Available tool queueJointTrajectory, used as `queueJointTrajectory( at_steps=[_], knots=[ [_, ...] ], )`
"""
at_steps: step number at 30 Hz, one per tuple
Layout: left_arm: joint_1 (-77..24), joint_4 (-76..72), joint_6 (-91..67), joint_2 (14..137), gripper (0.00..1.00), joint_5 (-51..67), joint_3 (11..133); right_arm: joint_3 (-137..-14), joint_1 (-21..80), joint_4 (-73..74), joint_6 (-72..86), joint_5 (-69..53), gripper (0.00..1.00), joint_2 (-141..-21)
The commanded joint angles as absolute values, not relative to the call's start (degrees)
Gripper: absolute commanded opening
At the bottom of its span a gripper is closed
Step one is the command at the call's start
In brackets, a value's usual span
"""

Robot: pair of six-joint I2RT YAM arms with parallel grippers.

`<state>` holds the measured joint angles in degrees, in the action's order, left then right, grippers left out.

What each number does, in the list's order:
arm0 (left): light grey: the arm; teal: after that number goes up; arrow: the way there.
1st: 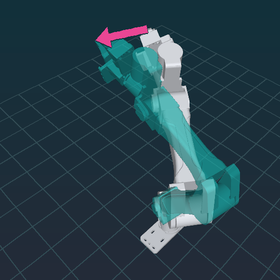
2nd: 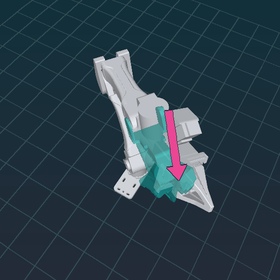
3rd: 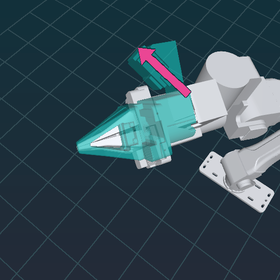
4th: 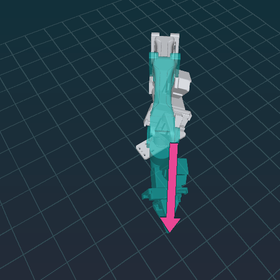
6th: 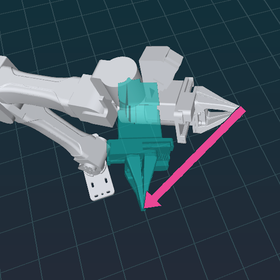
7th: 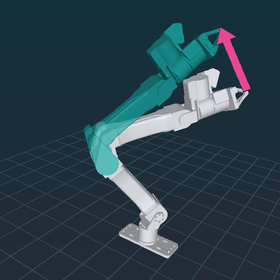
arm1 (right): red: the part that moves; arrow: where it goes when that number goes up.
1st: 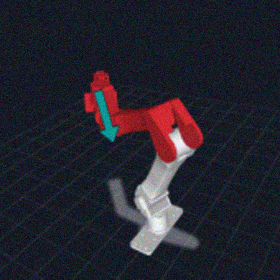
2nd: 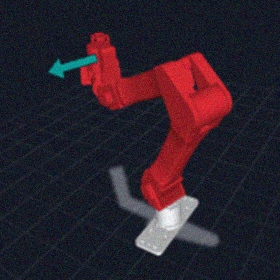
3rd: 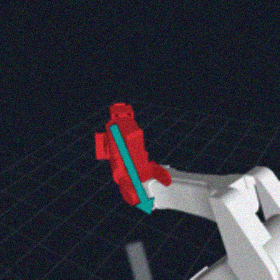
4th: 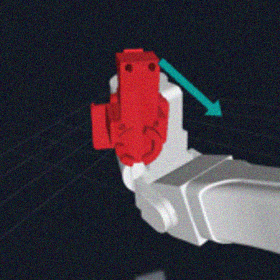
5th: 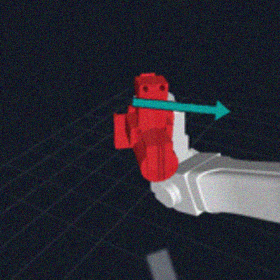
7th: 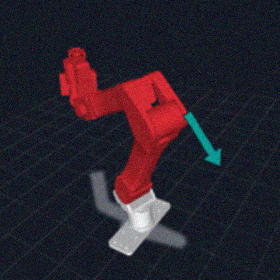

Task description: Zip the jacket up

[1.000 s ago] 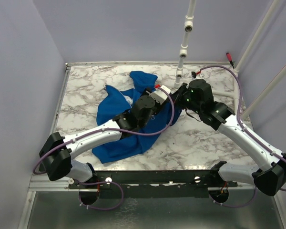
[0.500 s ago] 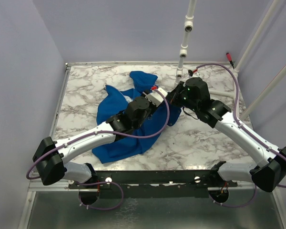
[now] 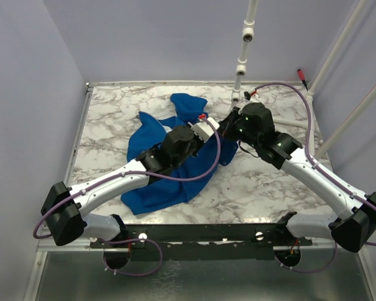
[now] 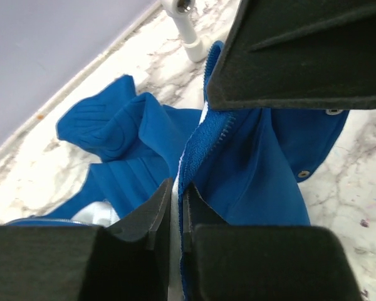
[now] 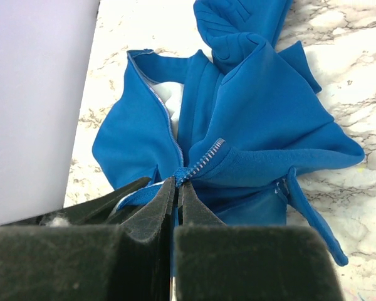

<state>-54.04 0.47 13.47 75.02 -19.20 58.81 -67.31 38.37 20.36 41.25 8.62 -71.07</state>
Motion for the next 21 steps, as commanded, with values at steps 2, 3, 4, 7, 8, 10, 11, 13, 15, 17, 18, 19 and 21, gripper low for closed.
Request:
queueJointTrajectory(
  at_steps=[2,3,4,7,8,10,11,13,15,17,18,19,21],
  knots=[
    [-49.12,7.29,3.79,72.57,0.09,-5.78,61.72,-64.71,38.5,15.0,35.66,11.94,0.01,-68.84],
    [-48.4,7.93,2.97,72.45,0.08,-4.06,62.04,-64.5,38.45,14.34,34.55,11.81,0.01,-68.69],
    [-47.78,8.47,2.55,72.28,0.06,-2.55,62.31,-64.37,38.47,13.99,33.71,11.61,0.01,-68.58],
    [-46.63,9.28,1.39,71.61,0.03,-0.12,62.77,-63.38,38.49,11.8,31.51,10.11,0.01,-68.0],
    [-46.32,9.54,1.05,71.43,0.01,2.28,63.02,-63.03,38.45,11.32,31.09,9.79,0.01,-67.84],
    [-45.97,9.89,0.4,71.0,0.0,4.02,63.25,-62.77,38.43,10.82,29.64,9.14,0.01,-67.33],
    [-45.9,10.11,0.26,70.82,0.0,4.78,63.46,-62.55,38.44,10.77,28.85,8.61,0.01,-66.95],
    [-45.8,10.65,0.23,70.44,0.0,6.33,63.84,-61.5,38.48,10.01,26.8,8.23,0.01,-65.64],
    [-45.79,11.42,0.18,69.96,0.0,7.65,63.67,-60.59,38.49,9.74,25.85,8.55,0.01,-64.53],
    [-45.71,11.81,0.18,68.98,0.04,8.43,63.03,-60.11,38.49,9.97,25.65,8.49,0.01,-63.87],
    [-45.66,12.05,-1.05,68.73,0.1,8.78,62.8,-59.93,38.45,10.12,25.58,8.38,0.01,-63.62],
    [-45.74,12.31,-1.16,68.61,0.13,8.9,62.76,-59.61,38.49,10.14,25.59,8.23,0.01,-63.19],
    [-45.62,12.44,-0.85,68.4,0.14,8.2,62.48,-58.53,38.49,8.82,25.15,7.37,0.01,-62.29]
  ],
)
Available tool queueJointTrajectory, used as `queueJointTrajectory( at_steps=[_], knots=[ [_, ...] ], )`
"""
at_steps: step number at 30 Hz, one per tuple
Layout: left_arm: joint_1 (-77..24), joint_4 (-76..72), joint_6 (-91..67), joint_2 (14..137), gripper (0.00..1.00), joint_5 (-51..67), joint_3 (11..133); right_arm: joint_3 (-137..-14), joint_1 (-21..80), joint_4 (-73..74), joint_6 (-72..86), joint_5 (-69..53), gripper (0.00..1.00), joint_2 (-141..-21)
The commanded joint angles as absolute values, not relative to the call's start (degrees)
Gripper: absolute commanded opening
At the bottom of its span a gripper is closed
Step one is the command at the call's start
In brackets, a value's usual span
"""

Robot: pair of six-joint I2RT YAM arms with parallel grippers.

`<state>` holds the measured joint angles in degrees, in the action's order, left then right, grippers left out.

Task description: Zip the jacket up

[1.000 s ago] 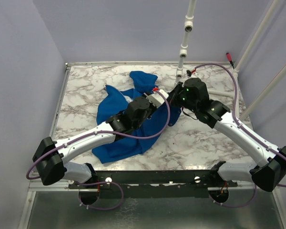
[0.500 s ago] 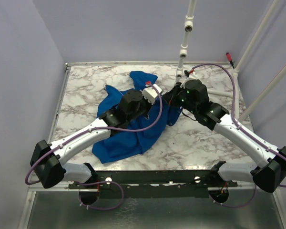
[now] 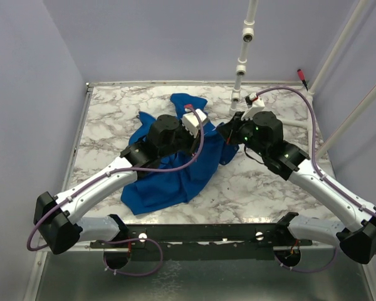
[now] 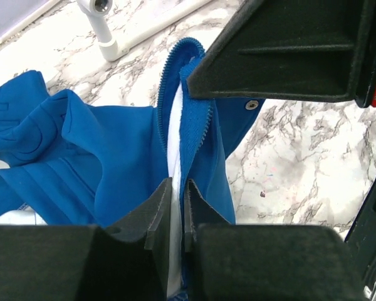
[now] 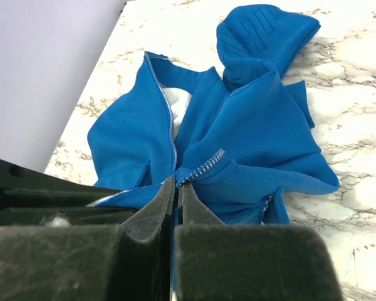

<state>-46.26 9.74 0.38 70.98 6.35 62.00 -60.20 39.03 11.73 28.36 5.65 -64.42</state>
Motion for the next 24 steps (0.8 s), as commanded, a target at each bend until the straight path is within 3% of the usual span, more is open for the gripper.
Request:
queueJointTrajectory(
  at_steps=[1,10,20,24],
  knots=[
    [-45.57,12.42,-0.57,68.26,0.15,7.26,62.2,-58.26,38.45,8.38,24.98,6.88,0.01,-61.85],
    [-45.52,11.91,4.4,67.31,0.21,-6.79,60.21,-58.52,38.5,7.82,24.24,0.49,0.01,-62.22],
    [-45.53,12.63,8.07,66.84,0.2,-6.61,60.34,-59.62,38.45,8.97,23.13,-2.64,0.01,-63.05],
    [-45.53,14.65,10.48,66.75,0.15,-3.41,61.96,-59.87,38.5,10.02,22.1,-2.02,0.01,-62.84]
  ],
)
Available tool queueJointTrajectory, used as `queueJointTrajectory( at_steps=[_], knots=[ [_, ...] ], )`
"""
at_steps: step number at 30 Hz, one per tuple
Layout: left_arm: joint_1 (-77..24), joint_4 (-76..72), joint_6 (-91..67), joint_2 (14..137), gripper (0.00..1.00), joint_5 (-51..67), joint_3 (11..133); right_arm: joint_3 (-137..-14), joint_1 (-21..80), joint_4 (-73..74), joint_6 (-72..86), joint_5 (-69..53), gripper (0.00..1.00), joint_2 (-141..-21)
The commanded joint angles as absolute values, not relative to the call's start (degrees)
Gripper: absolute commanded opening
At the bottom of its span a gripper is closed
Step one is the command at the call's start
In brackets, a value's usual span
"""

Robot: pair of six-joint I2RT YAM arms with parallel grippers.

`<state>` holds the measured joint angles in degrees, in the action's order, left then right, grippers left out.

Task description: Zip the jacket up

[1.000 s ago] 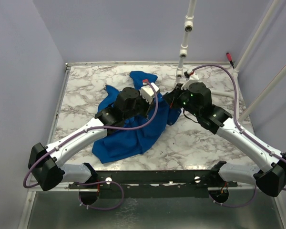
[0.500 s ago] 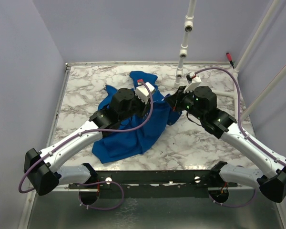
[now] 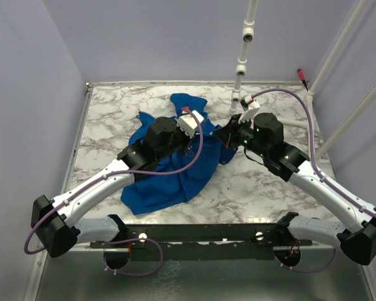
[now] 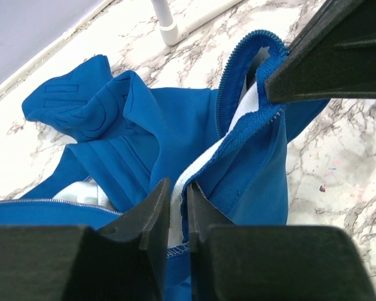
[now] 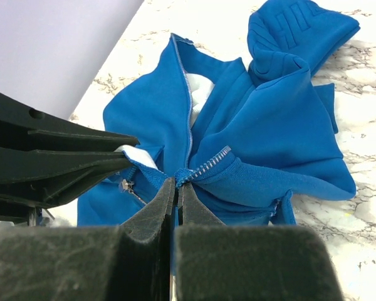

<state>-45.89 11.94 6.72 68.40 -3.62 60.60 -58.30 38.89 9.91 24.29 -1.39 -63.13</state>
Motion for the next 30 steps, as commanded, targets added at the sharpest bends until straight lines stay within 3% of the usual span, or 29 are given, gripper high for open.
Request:
queueJointTrajectory(
  at_steps=[1,9,19,25,30],
  knots=[
    [-45.48,15.53,10.79,66.98,0.13,-1.72,62.82,-59.86,38.5,10.22,21.88,-1.8,0.01,-62.84],
    [-45.53,23.19,9.98,67.92,0.0,16.59,68.69,-60.04,38.49,9.73,19.81,-0.99,0.01,-63.02],
    [-45.1,25.98,2.25,70.8,0.0,29.45,77.19,-60.43,38.41,8.82,12.13,-11.61,0.04,-60.98],
    [-43.53,22.75,-3.67,70.09,0.03,35.61,77.65,-61.53,36.77,13.47,3.16,-23.15,0.2,-57.57],
    [-41.57,20.3,-7.39,68.84,0.04,39.7,76.53,-65.15,34.35,23.05,-5.9,-34.1,0.66,-57.79]
  ],
)
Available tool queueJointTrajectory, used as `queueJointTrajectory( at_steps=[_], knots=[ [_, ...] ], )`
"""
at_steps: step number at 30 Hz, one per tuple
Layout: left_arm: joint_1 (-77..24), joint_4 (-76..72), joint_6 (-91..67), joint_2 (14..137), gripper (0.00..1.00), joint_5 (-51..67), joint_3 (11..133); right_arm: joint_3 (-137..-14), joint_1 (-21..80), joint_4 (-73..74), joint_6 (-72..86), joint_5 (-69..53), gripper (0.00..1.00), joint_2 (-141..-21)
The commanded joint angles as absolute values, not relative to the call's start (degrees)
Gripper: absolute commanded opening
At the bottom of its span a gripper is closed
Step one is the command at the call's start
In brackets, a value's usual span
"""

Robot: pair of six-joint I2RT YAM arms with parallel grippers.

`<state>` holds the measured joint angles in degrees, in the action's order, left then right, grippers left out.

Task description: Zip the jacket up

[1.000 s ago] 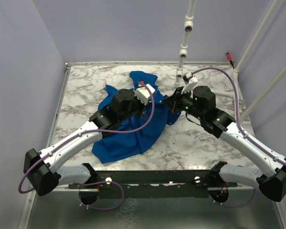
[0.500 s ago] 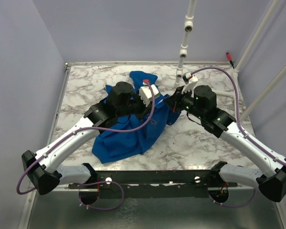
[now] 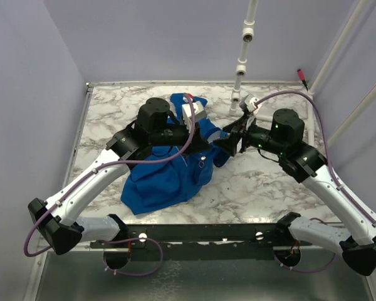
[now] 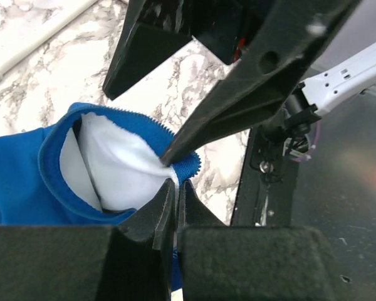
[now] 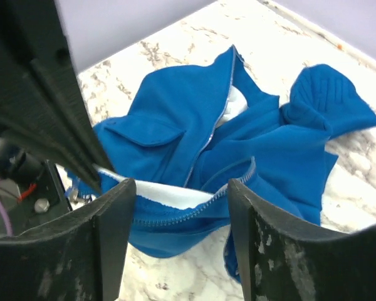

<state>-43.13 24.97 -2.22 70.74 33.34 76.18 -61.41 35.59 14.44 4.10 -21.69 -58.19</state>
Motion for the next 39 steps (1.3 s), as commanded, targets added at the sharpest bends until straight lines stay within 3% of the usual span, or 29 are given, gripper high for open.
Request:
queueJointTrajectory(
  at_steps=[1,5,12,24,32,39],
  knots=[
    [-41.21,19.68,-8.01,68.51,0.04,40.28,76.07,-65.62,34.17,25.12,-7.92,-35.16,0.7,-57.89],
    [-39.95,19.07,-9.09,67.03,0.03,40.18,74.89,-63.62,33.99,26.76,-14.53,-34.31,0.77,-55.56],
    [-38.87,19.07,-9.69,65.98,0.03,41.39,73.99,-52.71,34.01,11.39,-23.9,-33.08,0.86,-48.47],
    [-38.42,18.97,-9.76,65.67,0.03,42.79,74.18,-61.1,34.0,12.93,-37.05,-36.54,0.77,-58.33],
    [-38.26,19.2,-9.42,65.21,0.04,41.97,73.92,-64.32,34.01,16.79,-40.08,-39.29,0.75,-58.77],
    [-38.25,19.24,-9.61,65.48,0.04,42.31,74.56,-68.03,34.05,22.31,-41.25,-45.96,0.58,-63.6]
  ],
)
